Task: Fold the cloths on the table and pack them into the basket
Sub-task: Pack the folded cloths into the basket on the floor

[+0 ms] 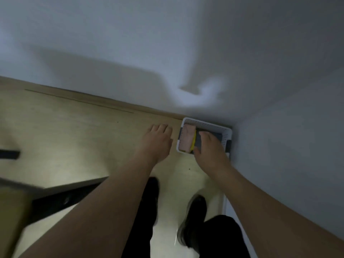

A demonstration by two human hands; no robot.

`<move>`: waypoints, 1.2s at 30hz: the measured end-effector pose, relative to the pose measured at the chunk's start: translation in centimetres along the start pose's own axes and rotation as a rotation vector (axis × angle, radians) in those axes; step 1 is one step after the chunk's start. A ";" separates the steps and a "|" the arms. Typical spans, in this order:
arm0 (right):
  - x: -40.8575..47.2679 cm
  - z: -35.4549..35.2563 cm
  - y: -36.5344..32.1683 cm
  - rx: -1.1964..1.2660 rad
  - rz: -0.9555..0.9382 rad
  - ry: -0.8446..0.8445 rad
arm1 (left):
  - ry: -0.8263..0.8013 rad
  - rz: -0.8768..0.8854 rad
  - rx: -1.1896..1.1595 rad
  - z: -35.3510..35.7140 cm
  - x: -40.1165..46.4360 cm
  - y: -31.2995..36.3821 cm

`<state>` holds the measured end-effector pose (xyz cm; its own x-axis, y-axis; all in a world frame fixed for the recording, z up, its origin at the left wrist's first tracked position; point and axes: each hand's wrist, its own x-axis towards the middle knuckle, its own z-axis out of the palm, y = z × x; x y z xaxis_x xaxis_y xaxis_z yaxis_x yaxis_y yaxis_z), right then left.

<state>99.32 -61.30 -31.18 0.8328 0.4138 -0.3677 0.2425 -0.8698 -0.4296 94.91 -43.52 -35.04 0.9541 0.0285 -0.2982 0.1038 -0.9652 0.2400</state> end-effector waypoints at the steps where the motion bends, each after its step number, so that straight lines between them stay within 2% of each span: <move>1: -2.3 -1.7 -1.9 -0.015 -0.031 -0.001 | 0.008 -0.001 -0.003 -2.7 -2.6 0.3; 7: -12.3 -6.8 -10.1 -0.148 -0.159 -0.054 | 0.057 -0.091 -0.034 -11.9 -16.1 0.6; 14: -20.4 -5.7 -17.7 -0.272 -0.363 -0.138 | 0.196 -0.337 -0.108 -13.6 -29.9 -1.2; 19: -24.5 -2.3 -24.5 -0.295 -0.420 -0.233 | 0.252 -0.501 -0.132 -13.0 -39.1 -4.7; 23: -27.4 2.5 -30.6 -0.314 -0.583 -0.213 | 0.290 -0.632 -0.153 -11.6 -46.2 -8.9; 25: -28.9 4.4 -33.7 -0.357 -0.648 -0.259 | 0.288 -0.686 -0.149 -10.9 -49.7 -11.1; 36: -35.6 16.8 -50.0 -0.490 -0.861 -0.406 | 0.334 -0.969 -0.199 -7.5 -67.6 -23.5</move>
<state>49.21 -28.03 -10.47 0.0803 0.9196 -0.3846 0.9183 -0.2183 -0.3303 30.08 -20.79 -13.64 0.4634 0.8676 -0.1805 0.8818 -0.4311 0.1914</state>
